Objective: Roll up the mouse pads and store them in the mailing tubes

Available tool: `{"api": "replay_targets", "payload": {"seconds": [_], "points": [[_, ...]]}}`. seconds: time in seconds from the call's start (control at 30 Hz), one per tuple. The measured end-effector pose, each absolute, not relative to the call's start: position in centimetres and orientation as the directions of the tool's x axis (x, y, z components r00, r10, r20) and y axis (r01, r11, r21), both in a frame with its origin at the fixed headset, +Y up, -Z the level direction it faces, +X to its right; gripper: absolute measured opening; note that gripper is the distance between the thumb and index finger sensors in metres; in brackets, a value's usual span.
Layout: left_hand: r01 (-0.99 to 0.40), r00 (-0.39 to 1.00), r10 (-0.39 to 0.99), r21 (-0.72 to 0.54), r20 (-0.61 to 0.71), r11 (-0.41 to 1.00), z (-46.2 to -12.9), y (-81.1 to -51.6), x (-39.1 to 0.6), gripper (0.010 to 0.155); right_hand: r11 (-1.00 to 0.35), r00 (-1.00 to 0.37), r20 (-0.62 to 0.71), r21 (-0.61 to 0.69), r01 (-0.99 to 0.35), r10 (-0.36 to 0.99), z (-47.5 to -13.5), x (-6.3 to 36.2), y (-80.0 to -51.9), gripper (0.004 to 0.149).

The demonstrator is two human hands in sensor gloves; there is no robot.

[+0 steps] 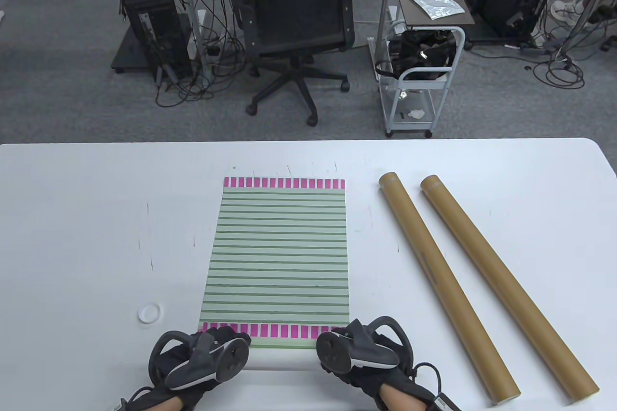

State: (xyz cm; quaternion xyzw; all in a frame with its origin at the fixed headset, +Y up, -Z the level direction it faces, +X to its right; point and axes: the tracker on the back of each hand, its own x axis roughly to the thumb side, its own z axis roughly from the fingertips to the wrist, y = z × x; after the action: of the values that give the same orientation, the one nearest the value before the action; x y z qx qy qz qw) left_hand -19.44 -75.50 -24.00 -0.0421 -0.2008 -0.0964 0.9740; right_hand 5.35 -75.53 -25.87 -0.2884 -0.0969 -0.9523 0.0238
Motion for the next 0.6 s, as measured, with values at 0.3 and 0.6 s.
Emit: {"api": "replay_targets", "payload": {"seconds": [0.3,0.6], "points": [[0.179,0.913,-0.139,-0.071,0.383,0.981,-24.6,-76.0,-19.5,0.048,-0.983,-0.816,0.562,0.024,0.182,-0.137,-25.7,5.1,-74.3,0.053],[0.185,0.902,-0.153,-0.042,0.404,0.982,-24.5,-75.5,-19.2,0.045,-0.985,-0.832,0.548,0.075,0.154,-0.088,-26.0,5.5,-75.4,0.054]]}}
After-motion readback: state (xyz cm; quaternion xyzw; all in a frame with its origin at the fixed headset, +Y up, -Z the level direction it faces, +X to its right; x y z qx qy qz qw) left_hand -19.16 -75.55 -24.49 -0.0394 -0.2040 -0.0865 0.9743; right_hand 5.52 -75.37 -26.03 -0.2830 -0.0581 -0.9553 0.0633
